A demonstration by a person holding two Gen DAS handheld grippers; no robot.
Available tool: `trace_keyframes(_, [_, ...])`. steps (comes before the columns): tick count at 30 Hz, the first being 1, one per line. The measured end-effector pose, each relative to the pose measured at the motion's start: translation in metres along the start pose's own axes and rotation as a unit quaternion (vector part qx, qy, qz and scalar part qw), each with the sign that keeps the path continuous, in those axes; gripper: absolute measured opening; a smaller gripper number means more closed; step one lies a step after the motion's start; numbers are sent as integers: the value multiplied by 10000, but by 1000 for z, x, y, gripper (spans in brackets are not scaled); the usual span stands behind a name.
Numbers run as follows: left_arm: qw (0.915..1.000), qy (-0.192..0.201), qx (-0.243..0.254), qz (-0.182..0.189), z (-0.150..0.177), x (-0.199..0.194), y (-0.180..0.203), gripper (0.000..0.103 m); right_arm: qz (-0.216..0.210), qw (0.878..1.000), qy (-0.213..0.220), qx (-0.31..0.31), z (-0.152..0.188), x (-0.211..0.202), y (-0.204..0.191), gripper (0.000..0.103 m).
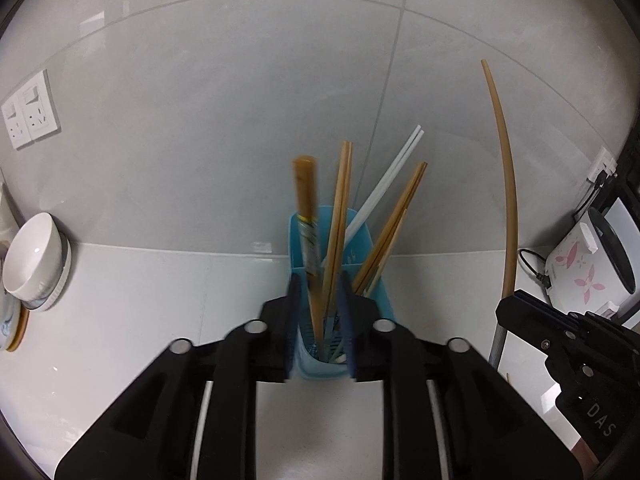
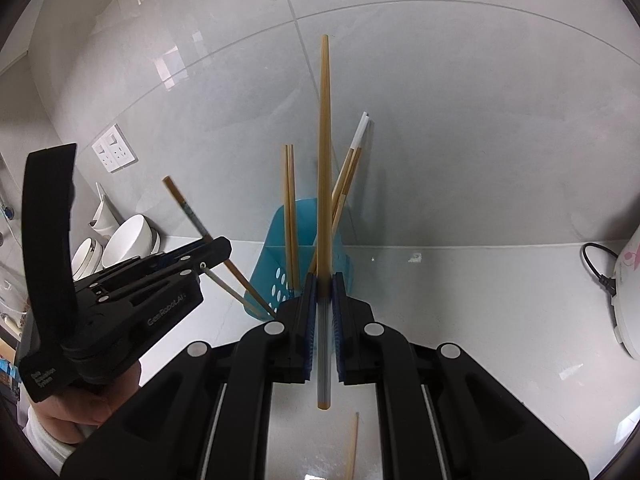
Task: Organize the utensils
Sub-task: 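Lower the chopstick into the holder and open the right tool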
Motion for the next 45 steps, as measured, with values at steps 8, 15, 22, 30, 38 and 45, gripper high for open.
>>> trace_keyframes(8, [9995,282,-114,-106,-5,-25,-14,67,-43,9998,210,-13,-5,2,-2,7])
trace_keyframes(15, [9991,270,-178,-268,-2,-30,-32,87,-168,9981,582,-124,-15,4,-10,7])
trace_keyframes(22, [9985,196,-281,-428,6,-25,-52,97,-255,9952,938,-146,-23,16,-17,7])
trace_keyframes(30, [9980,-10,-418,-484,16,-9,-73,97,-280,9940,1048,-134,-25,36,-22,7])
trace_keyframes(38, [9971,-161,-528,-517,21,4,-89,97,-166,9941,1052,-192,-16,57,-27,7])
trace_keyframes(45, [9966,-219,-574,-545,22,10,-96,97,-137,9959,885,-109,-6,80,-26,7])
Point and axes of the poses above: each gripper's, at about its wrist camera, not at the fingertips, and x roughly the way its jaws point, y to its right, z to its underside, the point moved 1 cm from there along x, roughly the way its jaws point, and after that the axes turned 10 degrees about -x, right-handed, at the moved point
